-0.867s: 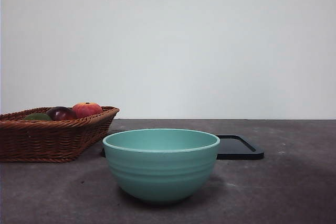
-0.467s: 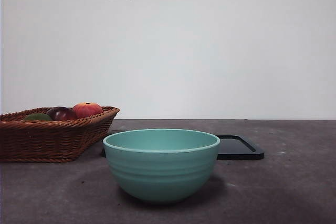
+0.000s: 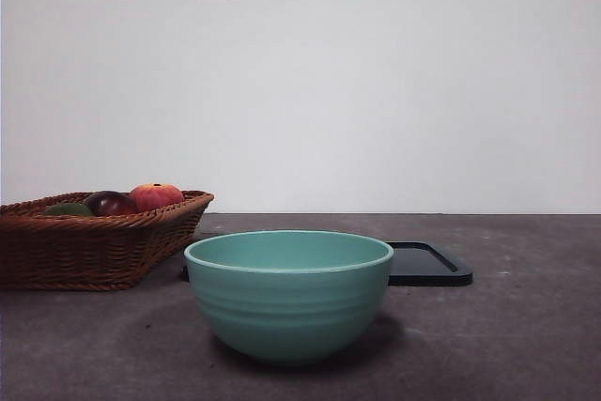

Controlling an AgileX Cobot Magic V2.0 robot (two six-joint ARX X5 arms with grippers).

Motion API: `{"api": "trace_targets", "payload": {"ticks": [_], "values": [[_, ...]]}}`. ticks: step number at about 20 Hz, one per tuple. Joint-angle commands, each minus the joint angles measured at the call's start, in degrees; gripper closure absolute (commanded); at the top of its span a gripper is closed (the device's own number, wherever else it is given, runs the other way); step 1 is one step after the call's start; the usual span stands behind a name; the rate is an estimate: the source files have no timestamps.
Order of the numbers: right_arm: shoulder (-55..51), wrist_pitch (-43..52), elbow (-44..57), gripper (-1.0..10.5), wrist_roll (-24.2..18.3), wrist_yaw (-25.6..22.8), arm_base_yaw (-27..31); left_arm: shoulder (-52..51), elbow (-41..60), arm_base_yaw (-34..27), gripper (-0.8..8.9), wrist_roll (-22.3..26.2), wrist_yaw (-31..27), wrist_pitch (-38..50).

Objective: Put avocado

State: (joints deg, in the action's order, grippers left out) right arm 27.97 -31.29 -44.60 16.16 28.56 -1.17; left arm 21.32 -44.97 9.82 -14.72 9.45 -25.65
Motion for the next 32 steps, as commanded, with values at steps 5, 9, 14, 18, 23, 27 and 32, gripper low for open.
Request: {"api": "trace_targets", "payload": {"ticks": [5, 9, 14, 18, 23, 27, 32], "values": [[0.8, -6.6, -5.9, 9.3, -6.4, 0.6, -3.0, 2.4, -4.5, 0.7, 7.98, 0.4, 11.8, -9.8], [0.7, -12.3, -6.6, 9.3, -10.2, 0.6, -3.7, 2.6, -4.6, 0.7, 7.98, 1.2, 13.7, -15.8], [0.7, -18.3, -6.6, 9.3, -16.7, 0.5, -4.1, 2.6, -4.6, 0.8, 7.95, 3.7, 13.7, -19.0], [0.7, -18.5, -6.6, 9.3, -16.9, 0.5, -4.1, 2.6, -4.6, 0.8, 7.85, 3.8, 13.7, -18.6], [0.7, -18.4, -6.6, 4.8, -16.8, -1.5, -4.1, 2.6, -4.6, 0.8, 4.58, 3.7, 13.7, -18.3], [0.7, -18.4, -6.6, 3.5, -16.6, -2.0, -4.1, 2.6, -4.6, 0.8, 1.74, 3.1, 13.7, -15.8], [0.7, -18.4, -6.6, 3.5, -16.6, -1.6, -4.1, 2.9, -4.6, 0.8, 1.98, 3.1, 13.7, -15.3]]}}
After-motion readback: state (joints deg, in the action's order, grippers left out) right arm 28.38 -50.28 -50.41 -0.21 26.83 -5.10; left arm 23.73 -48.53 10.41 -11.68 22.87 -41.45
